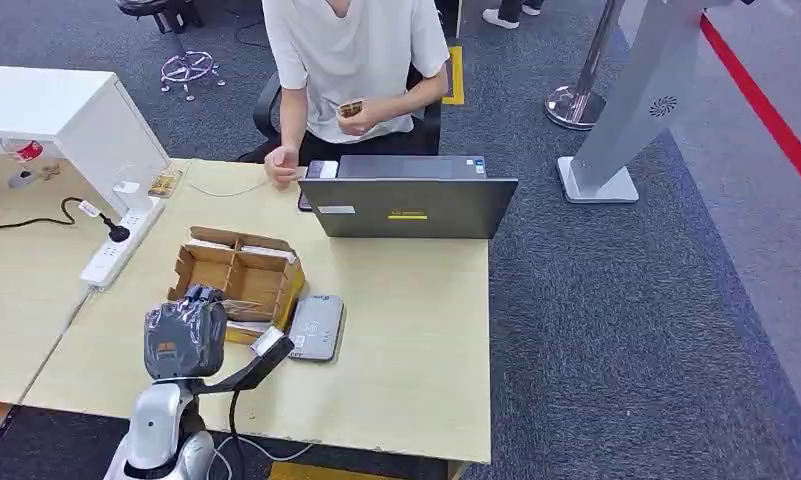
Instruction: Pass the card to the sensor for recognition and then transmit it.
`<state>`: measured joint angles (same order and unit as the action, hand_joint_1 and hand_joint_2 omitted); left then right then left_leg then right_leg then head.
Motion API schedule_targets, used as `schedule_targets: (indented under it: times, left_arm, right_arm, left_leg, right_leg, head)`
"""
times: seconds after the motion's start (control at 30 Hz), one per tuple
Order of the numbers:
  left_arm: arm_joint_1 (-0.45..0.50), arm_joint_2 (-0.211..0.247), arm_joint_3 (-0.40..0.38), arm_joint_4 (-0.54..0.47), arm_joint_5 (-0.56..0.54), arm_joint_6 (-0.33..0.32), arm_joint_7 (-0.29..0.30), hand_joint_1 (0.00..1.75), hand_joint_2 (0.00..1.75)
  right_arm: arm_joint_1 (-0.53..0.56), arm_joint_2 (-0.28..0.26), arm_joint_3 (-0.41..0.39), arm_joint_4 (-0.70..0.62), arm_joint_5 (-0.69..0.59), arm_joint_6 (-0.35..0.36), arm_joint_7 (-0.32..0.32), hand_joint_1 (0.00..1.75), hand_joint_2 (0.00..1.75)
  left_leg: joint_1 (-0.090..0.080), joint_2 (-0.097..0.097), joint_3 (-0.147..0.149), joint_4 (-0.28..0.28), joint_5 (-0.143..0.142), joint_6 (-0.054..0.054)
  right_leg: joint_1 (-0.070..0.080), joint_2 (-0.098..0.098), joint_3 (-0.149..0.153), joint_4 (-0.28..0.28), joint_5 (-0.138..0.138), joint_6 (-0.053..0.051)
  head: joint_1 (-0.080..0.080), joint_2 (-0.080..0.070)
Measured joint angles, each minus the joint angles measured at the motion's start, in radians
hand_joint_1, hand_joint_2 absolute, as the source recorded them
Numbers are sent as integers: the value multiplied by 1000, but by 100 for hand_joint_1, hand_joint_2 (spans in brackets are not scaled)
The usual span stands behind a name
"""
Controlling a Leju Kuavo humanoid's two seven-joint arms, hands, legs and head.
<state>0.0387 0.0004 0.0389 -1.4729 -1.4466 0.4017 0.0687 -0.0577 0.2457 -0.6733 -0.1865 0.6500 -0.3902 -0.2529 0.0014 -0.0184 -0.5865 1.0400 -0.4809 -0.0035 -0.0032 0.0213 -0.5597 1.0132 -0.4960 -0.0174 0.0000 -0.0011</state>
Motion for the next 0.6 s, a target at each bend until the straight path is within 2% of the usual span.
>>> schedule_targets:
  times: [0.17, 0.27, 0.33, 0.43, 0.5, 0.6]
  left_arm:
    - [-1, 4, 0, -45, -3, 43, -20, 175, 175]
    - [-25, 13, 0, -76, -57, 168, -42, 175, 175]
    - [-64, 30, 0, -87, -63, 226, -53, 175, 175]
    - [-128, 81, 0, -87, -65, 280, -53, 175, 175]
    - [-168, 121, 1, -85, -66, 281, -42, 175, 175]
    - [-235, 205, -15, -65, -66, 266, 55, 175, 175]
  right_arm:
    - [0, 0, 0, 0, 5, 0, 0, 0, 0]
    - [0, 0, 0, 0, 26, 1, 5, 0, 0]
    - [-1, 0, 0, 0, 43, 3, 13, 0, 0]
    - [-1, 0, 3, 0, 62, 7, 16, 0, 0]
    - [-2, 0, 5, 0, 73, 13, 18, 0, 0]
    - [-3, 0, 6, 0, 83, 18, 24, 0, 0]
  left_leg:
    - [0, 0, 0, 0, 0, 0]
    - [0, -1, 0, 0, 0, 0]
    - [0, -1, 0, 0, 0, 0]
    - [0, -1, 0, 0, 1, -1]
    - [1, -1, 0, 0, 2, -1]
    - [1, 0, 0, 0, 3, -2]
  right_leg:
    - [0, 0, 0, 0, 0, 0]
    - [0, 0, 0, 0, 0, 0]
    - [0, -1, 0, 0, 0, 0]
    - [0, 0, 0, 1, 1, -1]
    - [1, -1, 0, 1, 1, -1]
    - [1, 0, -3, 1, 2, -3]
  head:
    - [0, 0]
    - [0, 0]
    - [0, 0]
    - [-1, 0]
    - [-1, 0]
    - [-2, 0]
